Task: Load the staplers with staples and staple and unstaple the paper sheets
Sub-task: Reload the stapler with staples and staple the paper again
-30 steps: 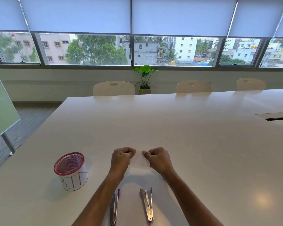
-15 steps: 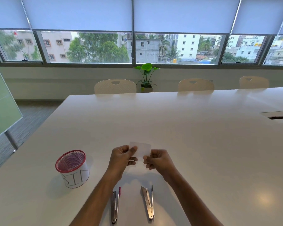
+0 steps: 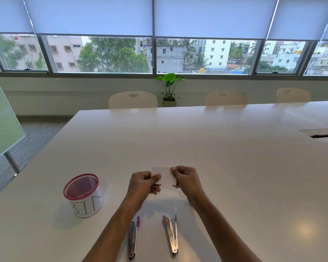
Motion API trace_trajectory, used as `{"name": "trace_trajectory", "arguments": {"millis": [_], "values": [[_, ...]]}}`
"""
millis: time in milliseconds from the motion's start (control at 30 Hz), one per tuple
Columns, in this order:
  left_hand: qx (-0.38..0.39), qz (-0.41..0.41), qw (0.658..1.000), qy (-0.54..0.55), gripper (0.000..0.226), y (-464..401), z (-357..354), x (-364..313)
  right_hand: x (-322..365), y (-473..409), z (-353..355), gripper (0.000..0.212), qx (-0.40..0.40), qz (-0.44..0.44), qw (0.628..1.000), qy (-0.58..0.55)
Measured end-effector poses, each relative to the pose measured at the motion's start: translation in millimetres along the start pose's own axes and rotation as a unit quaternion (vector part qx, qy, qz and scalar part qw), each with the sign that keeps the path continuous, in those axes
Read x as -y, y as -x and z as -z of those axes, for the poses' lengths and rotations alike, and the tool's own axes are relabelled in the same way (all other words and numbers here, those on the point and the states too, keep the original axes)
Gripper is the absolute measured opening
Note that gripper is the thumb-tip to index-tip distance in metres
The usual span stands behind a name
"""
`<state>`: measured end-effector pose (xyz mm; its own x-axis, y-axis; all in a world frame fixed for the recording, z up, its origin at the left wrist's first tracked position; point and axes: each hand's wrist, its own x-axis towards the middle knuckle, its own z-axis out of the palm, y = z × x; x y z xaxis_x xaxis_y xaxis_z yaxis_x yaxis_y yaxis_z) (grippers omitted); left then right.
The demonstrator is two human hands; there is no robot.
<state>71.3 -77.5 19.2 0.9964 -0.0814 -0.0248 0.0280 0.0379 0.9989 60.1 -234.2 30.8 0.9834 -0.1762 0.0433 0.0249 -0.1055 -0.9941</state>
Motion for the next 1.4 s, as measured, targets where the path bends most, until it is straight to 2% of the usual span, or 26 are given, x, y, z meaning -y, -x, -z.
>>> {"name": "trace_trajectory", "arguments": {"millis": [233,467,700,767,833,933,1033,1133,1400], "values": [[0.022,0.015,0.999,0.023,0.017,1.5,1.4,-1.7,3.0,2.2,0.9,0.032,0.004,0.019,1.000,-0.013],[-0.023,-0.010,0.999,0.047,0.012,0.0,-3.6,-3.2,7.3,6.8,-1.3,0.031,0.038,0.031,0.998,-0.039],[-0.013,0.003,0.999,0.040,0.014,-3.8,5.8,3.9,2.1,7.4,6.9,0.025,-0.010,0.008,1.000,-0.025],[-0.025,0.001,0.999,0.043,0.012,-5.8,7.6,5.1,1.2,8.0,10.2,0.020,-0.018,0.001,0.999,0.041],[-0.035,-0.001,0.998,0.050,0.010,-6.9,8.9,5.5,0.8,12.1,14.4,0.022,-0.002,0.004,0.985,0.171],[-0.050,0.000,0.996,0.073,0.009,-8.7,11.3,6.5,-1.3,28.1,17.3,0.044,0.085,-0.004,0.918,0.387],[-0.060,0.004,0.993,0.102,0.004,-10.4,12.2,6.3,-5.5,50.1,11.6,0.061,0.130,-0.026,0.846,0.516],[-0.061,0.007,0.993,0.102,0.005,-11.0,11.6,6.2,-6.6,68.3,2.1,0.064,0.136,-0.024,0.819,0.557],[-0.067,0.004,0.993,0.098,0.010,-5.2,11.1,7.3,-12.8,96.0,-10.7,0.057,0.126,-0.028,0.821,0.556]]}}
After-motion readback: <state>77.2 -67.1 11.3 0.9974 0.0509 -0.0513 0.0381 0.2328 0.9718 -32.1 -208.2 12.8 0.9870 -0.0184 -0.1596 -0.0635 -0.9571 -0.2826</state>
